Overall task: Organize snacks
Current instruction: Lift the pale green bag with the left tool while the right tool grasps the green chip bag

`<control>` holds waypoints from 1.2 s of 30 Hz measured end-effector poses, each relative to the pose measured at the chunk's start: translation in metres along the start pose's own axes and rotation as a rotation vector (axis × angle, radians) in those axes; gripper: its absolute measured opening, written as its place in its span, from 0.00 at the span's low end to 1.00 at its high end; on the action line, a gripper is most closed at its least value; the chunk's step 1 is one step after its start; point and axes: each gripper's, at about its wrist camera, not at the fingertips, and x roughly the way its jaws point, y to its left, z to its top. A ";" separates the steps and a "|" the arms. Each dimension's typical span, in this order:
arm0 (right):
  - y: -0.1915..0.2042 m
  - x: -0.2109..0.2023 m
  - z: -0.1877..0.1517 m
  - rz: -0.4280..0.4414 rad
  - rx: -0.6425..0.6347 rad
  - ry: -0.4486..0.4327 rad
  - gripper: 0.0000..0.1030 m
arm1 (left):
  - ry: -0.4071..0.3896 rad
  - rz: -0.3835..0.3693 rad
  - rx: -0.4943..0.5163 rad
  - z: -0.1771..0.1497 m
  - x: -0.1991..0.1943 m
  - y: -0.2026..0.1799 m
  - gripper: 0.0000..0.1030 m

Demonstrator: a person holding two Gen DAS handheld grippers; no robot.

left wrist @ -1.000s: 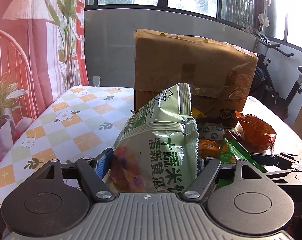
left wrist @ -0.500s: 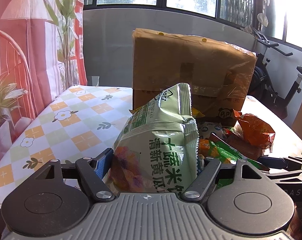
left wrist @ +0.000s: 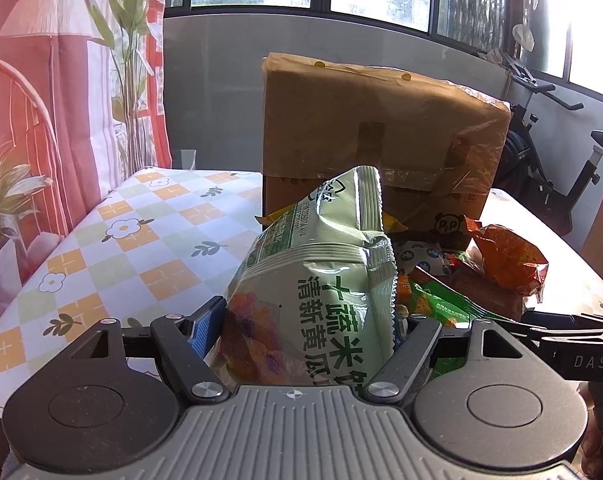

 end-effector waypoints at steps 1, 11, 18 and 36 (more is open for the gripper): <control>-0.001 0.000 0.000 0.003 0.007 0.004 0.93 | 0.000 -0.002 0.000 0.000 0.000 0.000 0.76; -0.014 -0.003 -0.001 0.016 0.129 0.025 0.93 | 0.003 -0.003 0.001 0.000 0.001 0.001 0.76; -0.010 0.000 -0.003 0.065 0.129 0.057 0.97 | 0.011 -0.012 0.012 -0.001 0.002 -0.001 0.76; -0.008 -0.011 -0.006 0.077 0.189 0.104 0.96 | 0.013 -0.015 0.004 -0.002 0.003 0.000 0.76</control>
